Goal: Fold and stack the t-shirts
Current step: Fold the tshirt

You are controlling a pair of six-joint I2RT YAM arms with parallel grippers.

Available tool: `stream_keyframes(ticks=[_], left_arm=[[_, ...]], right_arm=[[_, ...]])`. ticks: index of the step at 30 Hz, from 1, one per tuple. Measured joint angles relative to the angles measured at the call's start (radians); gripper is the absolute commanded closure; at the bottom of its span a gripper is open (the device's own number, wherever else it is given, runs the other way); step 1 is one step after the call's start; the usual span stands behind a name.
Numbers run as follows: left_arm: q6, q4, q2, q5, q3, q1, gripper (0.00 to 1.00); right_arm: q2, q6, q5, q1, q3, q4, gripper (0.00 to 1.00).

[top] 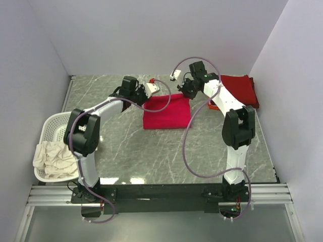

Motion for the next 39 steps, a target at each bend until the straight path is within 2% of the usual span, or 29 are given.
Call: stream_keyframes(ticks=[7,13,24,35,38,39], left_arm=[[-0.041,0.066,0.153,-0.036,0.109,0.003,1.0],[-0.074,0.062,0.209,-0.086,0.169,0.004,1.0],[-0.129,0.032,0.188,-0.113,0.168,0.008,1.0],[-0.182,0.048,0.01,-0.103,0.06,0.006,1.0],[-0.184,0.041,0.012,-0.108,0.06,0.007,1.0],[-0.185,0.037,0.018,-0.113,0.06,0.008,1.0]], right_arm=[[0.114,0.067,0.062,-0.016,0.07,0.062,1.0],[0.179,0.099,0.092,-0.016,0.108,0.089,1.0],[0.232,0.148,0.104,-0.016,0.176,0.113,1.0],[0.261,0.177,0.104,-0.006,0.196,0.153,1.0],[0.29,0.181,0.122,0.006,0.227,0.166,0.97],[0.299,0.185,0.132,0.009,0.231,0.175,0.92]])
